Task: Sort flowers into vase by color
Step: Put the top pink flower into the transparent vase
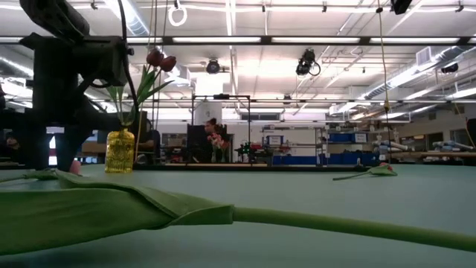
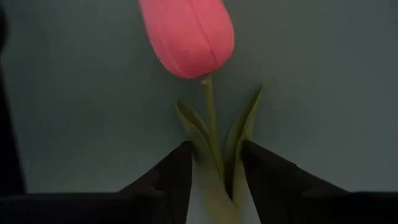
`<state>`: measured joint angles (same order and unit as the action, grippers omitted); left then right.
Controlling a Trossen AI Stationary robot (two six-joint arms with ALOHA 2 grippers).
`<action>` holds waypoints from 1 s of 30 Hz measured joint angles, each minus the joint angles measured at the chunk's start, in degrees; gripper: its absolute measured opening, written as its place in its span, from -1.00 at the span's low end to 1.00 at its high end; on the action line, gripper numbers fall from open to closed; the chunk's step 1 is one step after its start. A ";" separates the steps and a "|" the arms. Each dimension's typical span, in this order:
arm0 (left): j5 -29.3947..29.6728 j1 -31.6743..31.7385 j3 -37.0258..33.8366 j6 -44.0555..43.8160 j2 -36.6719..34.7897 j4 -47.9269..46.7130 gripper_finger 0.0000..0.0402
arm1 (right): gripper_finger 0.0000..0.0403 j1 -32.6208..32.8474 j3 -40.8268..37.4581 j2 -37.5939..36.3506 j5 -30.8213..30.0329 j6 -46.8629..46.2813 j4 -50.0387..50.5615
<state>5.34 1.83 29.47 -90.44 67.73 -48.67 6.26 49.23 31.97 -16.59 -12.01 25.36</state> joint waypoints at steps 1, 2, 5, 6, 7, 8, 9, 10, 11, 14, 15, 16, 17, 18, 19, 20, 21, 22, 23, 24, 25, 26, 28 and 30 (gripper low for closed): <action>0.00 0.00 0.02 0.03 0.79 0.45 -0.28 | -0.46 0.00 0.00 0.00 0.01 0.00 -0.01; 0.03 0.00 0.08 0.03 1.53 0.65 -0.30 | -0.46 -0.02 0.00 0.00 0.01 0.00 -0.01; 0.37 0.00 0.33 0.88 3.42 1.08 -0.37 | -0.46 -0.02 0.00 0.00 0.01 0.00 0.01; 0.39 0.00 0.33 1.48 3.74 1.22 -0.41 | -0.46 -0.02 0.00 0.00 0.01 0.00 -0.01; 0.43 0.00 0.31 1.53 3.77 1.59 -0.45 | -0.46 0.00 0.00 0.00 0.00 0.00 0.01; 0.44 0.00 0.31 1.54 3.77 2.03 -0.51 | -0.46 0.00 0.00 0.00 0.01 0.00 0.01; 0.49 -0.01 0.27 1.56 3.74 2.55 -0.57 | -0.46 -0.01 0.00 0.00 0.00 0.00 0.00; 0.51 0.00 0.25 1.54 3.67 3.05 -0.64 | -0.46 -0.02 0.00 0.00 0.01 0.00 -0.01; 0.52 0.00 0.24 1.54 3.46 3.43 -0.71 | -0.46 -0.01 0.00 0.00 0.01 0.00 0.00; 0.50 -0.02 0.31 1.54 2.48 3.76 -0.92 | -0.46 -0.02 0.00 0.00 0.01 0.00 0.01; 0.50 -0.02 0.20 1.53 1.82 3.78 -0.94 | -0.46 -0.02 0.00 0.00 0.01 0.00 -0.01; 0.50 -0.02 0.12 1.52 1.02 4.09 -0.95 | -0.46 -0.02 0.00 0.00 0.01 0.00 0.00; 0.50 -0.02 0.37 1.52 0.22 4.44 -0.95 | -0.46 -0.02 0.00 0.00 0.01 0.00 -0.01; 0.50 -0.02 0.99 1.61 -0.89 3.93 -0.95 | -0.46 0.00 0.00 0.00 0.01 0.00 0.01; 0.51 -0.01 1.77 2.29 -2.30 3.03 -0.95 | -0.46 0.00 0.00 0.00 0.00 0.00 0.00; 0.64 -0.01 2.74 3.55 -3.72 2.04 -0.95 | -0.46 0.00 0.00 0.00 0.00 0.00 -0.01; 1.10 -0.02 3.90 5.14 -5.08 1.23 -0.95 | -0.46 -0.02 0.00 0.00 0.00 0.00 -0.01; 1.96 -0.02 5.22 7.21 -6.59 0.16 -0.95 | -0.46 -0.02 0.00 0.00 0.01 0.00 0.01; 3.04 -0.02 6.52 10.00 -8.18 -1.26 -0.95 | -0.46 -0.02 0.00 0.00 0.01 0.00 0.01; 3.96 -0.02 8.03 12.82 -9.87 -3.09 -0.95 | -0.46 0.00 0.00 0.00 0.00 0.00 -0.01; 4.89 -0.01 9.71 15.57 -11.66 -4.84 -0.96 | -0.46 0.00 0.00 0.00 0.00 0.00 0.00; 5.96 -0.02 11.33 18.55 -13.35 -6.33 -0.96 | -0.46 0.00 0.00 0.00 0.01 0.00 0.01; 7.85 -0.01 14.52 26.57 -16.97 -8.75 -0.96 | -0.46 -0.02 0.00 0.00 -0.01 0.01 0.00; 8.53 0.00 17.49 35.28 -20.52 -9.57 -0.96 | -0.46 0.00 0.00 0.00 0.01 0.01 0.01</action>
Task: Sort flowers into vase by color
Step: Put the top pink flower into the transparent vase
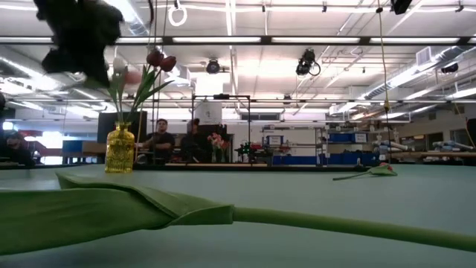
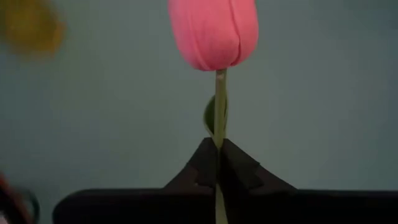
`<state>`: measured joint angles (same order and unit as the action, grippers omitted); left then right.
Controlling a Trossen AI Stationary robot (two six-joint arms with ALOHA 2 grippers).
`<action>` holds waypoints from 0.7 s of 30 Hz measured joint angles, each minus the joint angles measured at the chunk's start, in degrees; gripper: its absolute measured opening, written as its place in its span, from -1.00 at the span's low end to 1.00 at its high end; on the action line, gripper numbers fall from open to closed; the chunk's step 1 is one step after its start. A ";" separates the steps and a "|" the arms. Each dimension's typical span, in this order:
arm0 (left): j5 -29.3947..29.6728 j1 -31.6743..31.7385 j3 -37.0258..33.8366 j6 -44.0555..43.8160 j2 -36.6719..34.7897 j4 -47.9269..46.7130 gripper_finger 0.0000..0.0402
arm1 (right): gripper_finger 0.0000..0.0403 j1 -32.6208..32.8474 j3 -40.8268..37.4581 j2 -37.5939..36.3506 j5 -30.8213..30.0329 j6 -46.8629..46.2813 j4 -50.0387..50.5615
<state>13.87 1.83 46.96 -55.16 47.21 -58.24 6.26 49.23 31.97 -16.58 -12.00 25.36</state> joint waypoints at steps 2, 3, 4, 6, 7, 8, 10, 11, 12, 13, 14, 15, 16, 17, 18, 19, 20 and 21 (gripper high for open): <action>0.00 -0.02 2.64 7.97 -3.29 -0.09 -0.96 | -0.46 -0.02 0.00 0.00 0.00 -0.01 -0.02; 0.02 -0.21 3.86 11.71 -4.87 -0.11 -0.96 | -0.46 -0.01 0.00 0.00 -0.01 -0.01 0.00; -0.02 -0.47 5.04 14.85 -6.40 0.02 -0.96 | -0.46 -0.02 0.00 0.00 0.00 -0.01 -0.01; -0.63 -1.20 6.83 19.83 -9.19 0.21 -0.96 | -0.46 0.00 0.00 0.00 0.00 -0.01 0.00; -1.62 -1.59 7.53 21.78 -10.55 0.52 -0.96 | -0.46 -0.02 0.00 0.00 0.00 -0.01 0.00; -3.03 -1.98 8.18 23.38 -11.88 1.08 -0.96 | -0.46 -0.02 0.00 0.00 -0.02 -0.01 -0.02; -7.13 -2.85 8.62 26.15 -14.34 3.11 -0.96 | -0.46 -0.01 0.00 0.00 0.00 -0.01 0.00; -9.59 -3.31 8.61 27.56 -15.63 4.01 -0.96 | -0.46 -0.01 0.00 0.00 0.00 -0.01 -0.02; -12.09 -3.83 8.61 28.91 -16.68 5.08 -0.96 | -0.46 0.00 0.00 0.00 0.00 -0.01 -0.01; -14.74 -4.38 8.61 30.12 -17.58 6.52 -0.96 | -0.46 -0.02 0.00 0.00 -0.01 0.00 0.00; -17.36 -4.92 8.61 31.22 -18.36 7.95 -0.96 | -0.46 -0.02 0.00 0.00 -0.02 -0.01 -0.02; -20.06 -5.49 8.61 32.21 -18.89 9.24 -0.96 | -0.46 0.00 0.00 0.00 0.00 -0.01 0.00; -22.73 -6.09 8.61 33.18 -19.31 10.71 -0.96 | -0.46 0.00 0.00 0.00 0.00 -0.01 0.00; -25.23 -6.72 8.61 33.93 -19.67 12.57 -0.96 | -0.46 0.00 0.00 0.00 0.00 -0.01 -0.02; -27.70 -7.35 8.61 34.37 -19.89 14.51 -0.96 | -0.46 -0.01 0.00 0.00 0.00 -0.01 0.00; -29.72 -8.06 8.61 34.74 -20.01 16.31 -0.96 | -0.46 -0.01 0.00 0.00 -0.01 -0.01 -0.01; -31.17 -8.76 8.61 35.18 -20.03 17.93 -0.96 | -0.46 -0.02 0.00 0.00 -0.02 -0.01 0.00; -32.31 -9.51 8.61 35.67 -20.03 19.62 -0.96 | -0.46 -0.02 0.00 0.00 -0.02 -0.01 -0.02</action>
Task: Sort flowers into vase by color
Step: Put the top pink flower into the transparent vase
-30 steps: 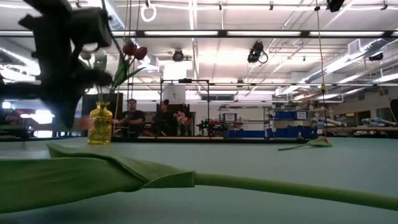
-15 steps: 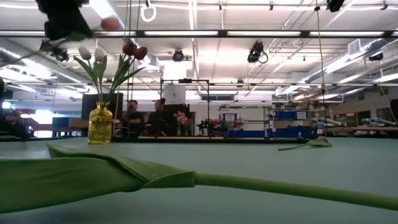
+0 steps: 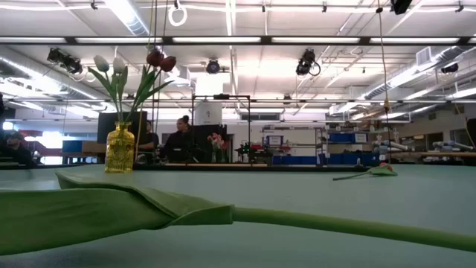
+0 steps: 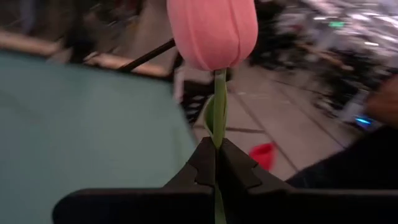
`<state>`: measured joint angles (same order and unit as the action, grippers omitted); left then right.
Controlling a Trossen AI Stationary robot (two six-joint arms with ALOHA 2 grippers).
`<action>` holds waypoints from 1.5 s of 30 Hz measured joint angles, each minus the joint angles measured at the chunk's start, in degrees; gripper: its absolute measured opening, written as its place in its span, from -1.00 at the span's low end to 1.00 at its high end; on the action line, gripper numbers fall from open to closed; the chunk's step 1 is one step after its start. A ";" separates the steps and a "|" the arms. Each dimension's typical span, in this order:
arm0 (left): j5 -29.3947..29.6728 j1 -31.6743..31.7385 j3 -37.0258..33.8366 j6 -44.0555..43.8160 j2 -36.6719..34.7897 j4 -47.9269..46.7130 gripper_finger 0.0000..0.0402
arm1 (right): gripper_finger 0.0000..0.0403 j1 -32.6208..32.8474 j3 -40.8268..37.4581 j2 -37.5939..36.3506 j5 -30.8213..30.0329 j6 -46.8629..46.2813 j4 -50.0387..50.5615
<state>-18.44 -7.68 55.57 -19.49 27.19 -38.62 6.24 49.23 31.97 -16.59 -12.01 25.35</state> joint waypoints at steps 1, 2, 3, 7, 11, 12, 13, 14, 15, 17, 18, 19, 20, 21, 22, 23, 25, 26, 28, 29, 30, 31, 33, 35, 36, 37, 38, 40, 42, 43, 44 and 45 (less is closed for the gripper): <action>-1.13 -0.81 0.00 0.84 0.02 1.58 -0.97 | -0.46 0.01 0.00 0.00 0.01 0.00 0.02; -2.03 -1.62 -0.02 1.68 0.06 3.09 -0.97 | -0.46 0.02 0.00 0.00 -0.01 0.00 0.02; -2.82 -2.55 -0.15 2.55 0.20 4.89 -0.97 | -0.46 0.01 0.00 0.00 0.00 0.00 -0.01; -7.12 -6.71 -3.51 3.19 0.19 15.66 -0.97 | -0.46 0.01 0.00 0.00 0.02 0.00 -0.01; -8.36 -12.02 -8.72 2.90 0.13 24.73 -0.97 | -0.46 0.02 0.00 0.00 0.00 0.00 0.00; -8.34 -13.28 -9.78 3.27 0.08 26.45 -0.97 | -0.46 0.02 0.00 0.00 0.02 0.00 0.02; -8.34 -14.43 -10.80 3.90 0.08 28.63 -0.97 | -0.46 0.00 0.00 0.00 -0.01 0.00 0.00; -8.34 -15.55 -11.75 4.43 0.08 30.82 -0.97 | -0.46 0.00 0.00 0.00 0.00 0.00 0.01; -8.28 -16.60 -12.75 5.15 0.08 32.97 -0.97 | -0.46 0.00 0.00 0.00 0.01 0.00 0.02; -8.25 -18.65 -14.50 6.85 0.12 36.70 -0.97 | -0.46 0.02 0.00 0.00 0.00 0.01 0.01; -8.25 -19.63 -15.42 7.80 0.13 38.46 -0.97 | -0.46 0.00 0.00 0.00 0.00 0.00 -0.01; -8.25 -20.57 -16.37 8.86 0.13 40.11 -0.97 | -0.46 0.01 0.00 0.00 0.00 0.00 0.02; -8.24 -21.54 -17.35 9.67 0.17 41.75 -0.97 | -0.46 0.00 0.00 0.00 0.02 0.00 0.00; -7.93 -22.44 -18.27 10.36 0.19 43.19 -0.97 | -0.46 0.00 0.00 0.00 0.02 0.00 -0.01; -7.08 -23.39 -19.20 10.97 0.19 44.66 -0.97 | -0.46 0.00 0.00 0.00 0.01 0.00 0.00; -6.23 -24.32 -20.09 11.69 0.19 45.88 -0.97 | -0.46 0.00 0.00 0.00 0.00 0.00 0.00; -5.00 -25.99 -21.67 13.25 0.19 47.84 -0.97 | -0.46 0.02 0.00 0.00 0.01 0.00 0.02; -4.40 -26.79 -22.20 14.03 0.21 48.36 -0.97 | -0.46 0.00 0.00 0.00 0.02 0.00 0.00; -3.10 -28.08 -23.23 15.58 0.21 48.50 -0.97 | -0.46 0.00 0.00 0.00 0.02 0.00 -0.01; -2.72 -28.62 -23.72 16.19 0.21 48.31 -0.97 | -0.46 0.00 0.00 0.00 0.00 0.02 0.00; -2.40 -29.01 -24.24 16.34 0.19 48.30 -0.97 | -0.46 0.00 0.00 0.00 0.02 0.01 0.00; -2.18 -29.27 -24.67 16.35 0.19 48.28 -0.97 | -0.46 0.00 0.00 0.00 0.01 0.00 0.00; -2.04 -29.67 -25.43 16.30 0.19 47.99 -0.96 | -0.46 0.00 0.00 0.00 0.00 0.01 0.02; -2.00 -29.95 -25.93 16.26 0.21 47.91 -0.95 | -0.46 0.00 0.00 0.00 0.02 0.00 0.00; -1.98 -30.03 -26.05 16.04 0.21 47.68 -0.95 | -0.46 0.00 0.00 0.00 -0.01 0.00 0.02; -2.00 -30.14 -26.05 15.90 0.19 47.39 -0.93 | -0.46 0.02 0.00 0.00 0.00 0.00 0.00; -2.00 -30.16 -26.05 15.82 0.19 47.09 -0.92 | -0.46 0.00 0.00 0.00 0.01 0.00 0.00; -1.97 -30.16 -26.05 15.23 0.19 46.21 -0.86 | -0.46 0.01 0.00 0.00 -0.01 0.01 0.01; -1.78 -30.14 -26.05 13.92 0.19 45.04 -0.77 | -0.46 0.01 0.00 0.00 0.02 0.01 0.01; -1.76 -30.14 -26.05 13.14 0.19 44.54 -0.70 | -0.46 0.02 0.00 0.00 0.02 0.00 0.01; -1.74 -30.14 -26.05 12.53 0.19 44.00 -0.63 | -0.46 0.00 0.00 0.00 -0.01 0.00 -0.01; -1.76 -30.14 -26.05 11.85 0.19 43.54 -0.55 | -0.46 0.01 0.00 0.00 0.01 0.00 0.02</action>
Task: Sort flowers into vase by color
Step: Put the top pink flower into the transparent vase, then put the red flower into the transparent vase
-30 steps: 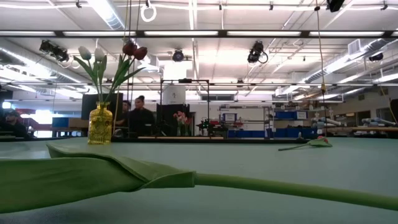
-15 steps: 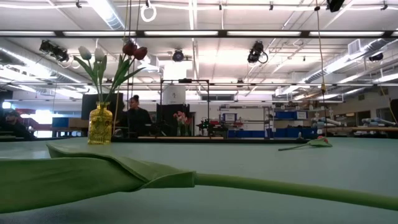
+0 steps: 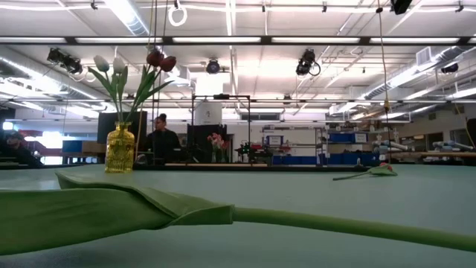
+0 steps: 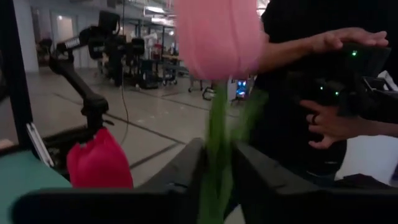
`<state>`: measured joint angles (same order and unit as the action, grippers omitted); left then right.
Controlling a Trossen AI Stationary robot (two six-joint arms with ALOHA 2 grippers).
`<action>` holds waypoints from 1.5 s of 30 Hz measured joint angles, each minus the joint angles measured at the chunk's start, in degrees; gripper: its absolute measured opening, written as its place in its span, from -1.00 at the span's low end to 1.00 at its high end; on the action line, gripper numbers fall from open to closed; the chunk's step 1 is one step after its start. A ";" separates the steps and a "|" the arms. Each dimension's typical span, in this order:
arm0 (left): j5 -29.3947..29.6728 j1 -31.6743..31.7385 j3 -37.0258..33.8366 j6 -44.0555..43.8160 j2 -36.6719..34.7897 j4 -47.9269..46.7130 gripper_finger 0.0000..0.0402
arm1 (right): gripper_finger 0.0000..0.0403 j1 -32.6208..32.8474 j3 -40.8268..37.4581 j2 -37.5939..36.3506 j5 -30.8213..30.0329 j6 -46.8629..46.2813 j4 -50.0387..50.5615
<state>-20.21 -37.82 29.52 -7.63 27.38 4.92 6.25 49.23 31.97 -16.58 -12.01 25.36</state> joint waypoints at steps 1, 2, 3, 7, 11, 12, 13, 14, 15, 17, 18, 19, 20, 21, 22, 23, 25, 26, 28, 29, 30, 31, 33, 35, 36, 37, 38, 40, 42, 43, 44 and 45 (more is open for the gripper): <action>0.00 0.00 0.00 -0.61 0.00 -0.32 -0.47 | -0.46 0.01 0.00 0.00 0.00 0.00 -0.02; 0.01 0.00 0.00 -1.54 0.00 -0.57 -0.38 | -0.46 0.01 0.00 0.00 0.00 0.00 -0.02; 0.00 0.00 0.00 -2.08 0.00 -0.72 -0.29 | -0.46 -0.01 0.00 0.00 0.00 0.00 -0.01; -0.03 0.00 0.60 -5.78 0.00 -1.48 0.01 | -0.46 0.00 0.00 0.00 -0.01 0.00 -0.01; -0.29 0.00 4.46 -6.17 0.00 -7.00 0.09 | -0.46 -0.01 0.00 0.00 0.00 0.00 0.00; -0.29 0.00 5.91 -6.18 0.00 -9.08 0.09 | -0.46 0.01 0.00 0.00 0.00 0.00 -0.01; -0.24 0.08 7.48 -6.18 0.00 -11.25 0.09 | -0.46 -0.01 0.00 0.00 -0.02 0.00 -0.02; 0.17 0.11 9.29 -6.16 0.02 -13.67 0.08 | -0.46 -0.01 0.00 0.00 -0.01 0.00 0.00; 1.46 0.11 11.21 -6.28 0.02 -16.13 0.07 | -0.46 0.01 0.00 0.00 -0.02 0.01 -0.01; 5.93 0.11 15.14 -6.84 0.61 -21.01 0.04 | -0.46 0.00 0.00 0.00 0.00 0.01 -0.01; 9.24 0.11 17.31 -7.48 0.94 -23.54 0.02 | -0.46 -0.01 0.00 0.00 0.00 0.00 -0.02; 12.82 0.12 19.23 -8.01 1.39 -25.60 0.00 | -0.46 -0.01 0.00 0.00 -0.02 0.00 0.00; 16.52 0.14 21.05 -8.42 1.93 -27.60 -0.02 | -0.46 0.00 0.00 0.00 0.00 0.00 -0.01; 20.27 0.15 22.69 -8.67 2.47 -29.40 -0.04 | -0.46 -0.01 0.00 0.00 -0.02 0.00 -0.02; 24.15 0.15 24.10 -8.97 3.10 -30.77 -0.06 | -0.46 -0.01 0.00 0.00 -0.02 0.00 -0.02; 27.68 0.15 25.26 -9.59 3.73 -31.83 -0.07 | -0.46 0.00 0.00 0.00 -0.01 0.00 0.00; 36.43 0.15 26.78 -12.55 5.11 -33.29 -0.10 | -0.46 -0.01 0.00 0.00 -0.02 0.01 -0.02; 41.24 0.15 26.97 -14.83 5.74 -33.69 -0.11 | -0.46 0.01 0.00 0.00 0.00 0.00 0.00; 49.18 0.56 26.74 -18.85 7.01 -34.48 -0.13 | -0.46 -0.01 0.00 0.00 0.00 0.01 0.00; 51.44 1.25 26.48 -20.00 7.93 -34.66 -0.13 | -0.46 0.01 0.00 0.00 0.00 0.01 -0.02; 52.60 2.24 26.38 -20.98 9.09 -34.94 -0.13 | -0.46 0.01 0.00 0.00 -0.02 0.02 0.00; 52.94 3.56 26.38 -21.72 10.60 -34.97 -0.13 | -0.46 -0.01 0.00 0.00 0.00 0.00 0.00; 52.90 6.78 26.38 -23.39 14.26 -34.68 -0.13 | -0.46 0.01 0.00 0.00 0.00 0.00 -0.02; 50.99 10.14 26.36 -24.39 18.17 -34.70 -0.13 | -0.46 0.00 0.00 0.00 0.00 0.00 -0.01; 49.70 11.92 26.31 -24.81 20.24 -34.72 -0.13 | -0.46 0.01 0.00 0.00 0.00 0.00 -0.01; 48.73 13.67 26.24 -25.35 22.25 -34.94 -0.13 | -0.46 0.00 0.00 0.00 -0.01 0.00 0.00; 48.17 15.40 26.23 -25.71 24.10 -34.97 -0.13 | -0.46 0.00 0.00 0.00 -0.02 0.00 -0.01; 46.74 18.58 26.25 -26.01 27.23 -34.45 -0.13 | -0.46 0.01 0.00 0.00 0.00 0.00 0.00; 45.01 21.57 26.25 -26.04 29.99 -33.79 -0.13 | -0.46 -0.01 0.00 0.00 0.00 0.00 -0.02; 44.11 23.01 26.25 -25.86 31.38 -32.70 -0.13 | -0.46 -0.01 0.00 0.00 -0.02 0.00 -0.01; 43.01 24.38 26.28 -25.19 32.58 -31.77 -0.13 | -0.46 -0.01 0.00 0.00 0.00 0.00 -0.02; 42.21 25.53 26.29 -24.38 33.66 -31.49 -0.13 | -0.46 0.00 0.00 0.00 0.00 0.01 -0.01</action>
<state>22.00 -12.30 55.81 -32.01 61.03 -26.57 6.25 49.23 31.97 -16.58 -12.00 25.36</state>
